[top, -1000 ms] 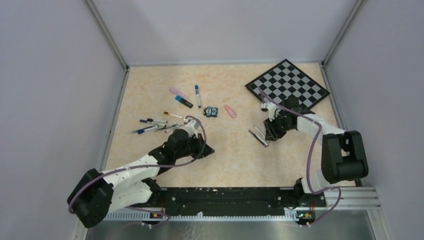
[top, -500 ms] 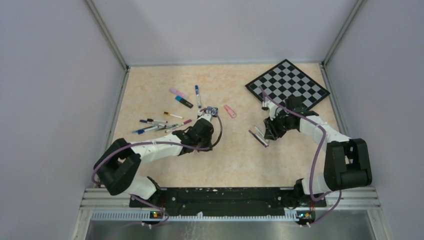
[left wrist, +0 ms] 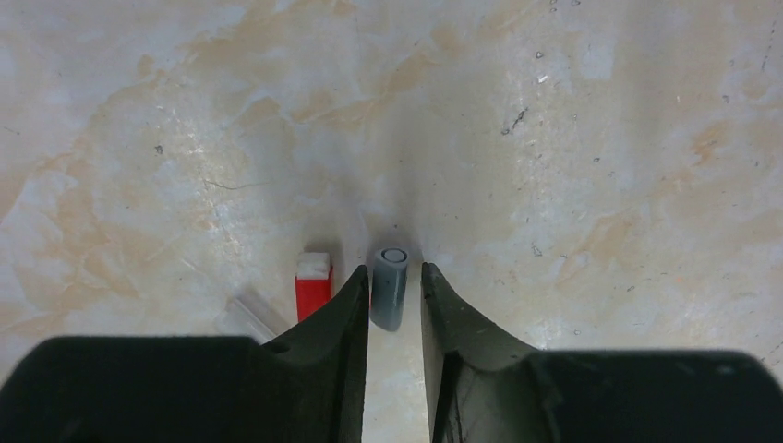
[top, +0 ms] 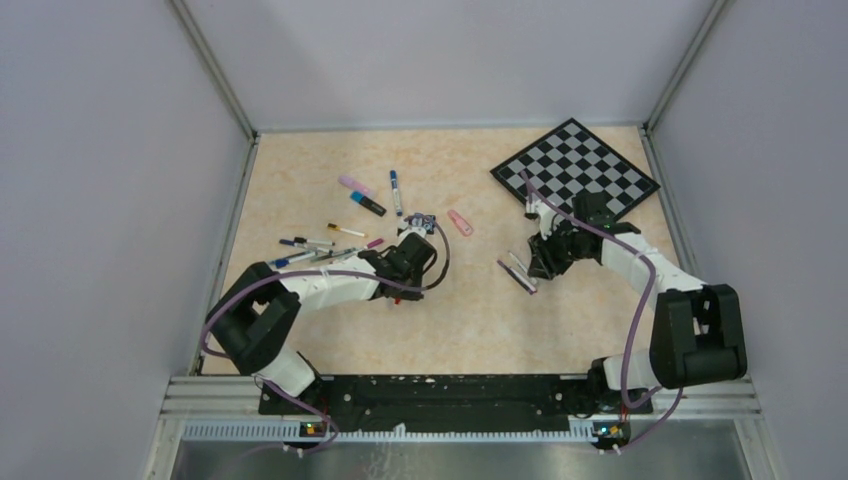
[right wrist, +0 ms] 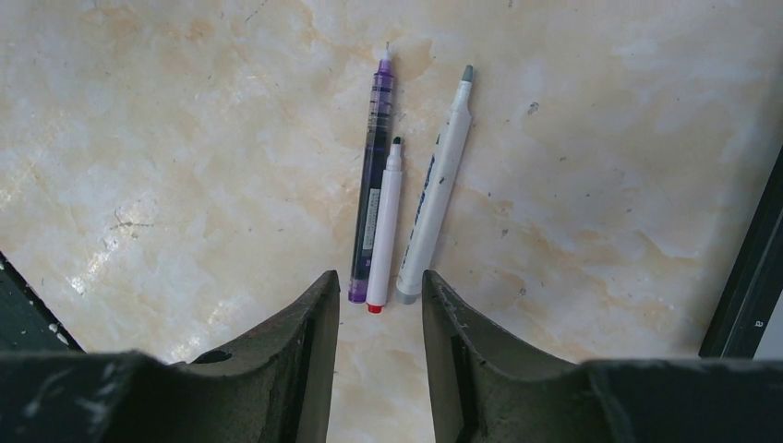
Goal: Open the pen caps
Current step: Place the pen cap at the center of the board.
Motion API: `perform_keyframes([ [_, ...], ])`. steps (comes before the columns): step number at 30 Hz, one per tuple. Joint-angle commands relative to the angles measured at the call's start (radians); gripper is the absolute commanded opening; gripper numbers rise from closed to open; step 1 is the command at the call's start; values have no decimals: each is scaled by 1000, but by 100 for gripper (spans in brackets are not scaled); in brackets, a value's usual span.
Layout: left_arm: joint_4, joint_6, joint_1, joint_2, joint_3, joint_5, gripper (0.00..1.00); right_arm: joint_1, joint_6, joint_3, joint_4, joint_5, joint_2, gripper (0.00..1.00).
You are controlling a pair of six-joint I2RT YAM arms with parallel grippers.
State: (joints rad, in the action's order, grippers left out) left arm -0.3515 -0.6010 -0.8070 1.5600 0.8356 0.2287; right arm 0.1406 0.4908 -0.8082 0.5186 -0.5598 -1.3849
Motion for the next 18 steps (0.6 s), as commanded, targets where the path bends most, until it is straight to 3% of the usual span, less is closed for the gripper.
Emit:
perform_keyframes([
  [1, -12, 4, -4, -56, 37, 23, 31, -7, 18, -48, -8, -26, 39, 37],
  [6, -6, 20, -3, -114, 46, 25, 36, -8, 18, -48, -7, -28, 47, 37],
  [12, 52, 99, 0, -232, 29, 66, 51, -8, 21, -48, -3, -35, 56, 37],
  [14, 77, 126, 8, -271, 17, 89, 60, -8, 25, -48, 1, -43, 60, 37],
  [18, 151, 178, 43, -344, -29, 104, 89, -7, 27, -48, 2, -51, 72, 37],
])
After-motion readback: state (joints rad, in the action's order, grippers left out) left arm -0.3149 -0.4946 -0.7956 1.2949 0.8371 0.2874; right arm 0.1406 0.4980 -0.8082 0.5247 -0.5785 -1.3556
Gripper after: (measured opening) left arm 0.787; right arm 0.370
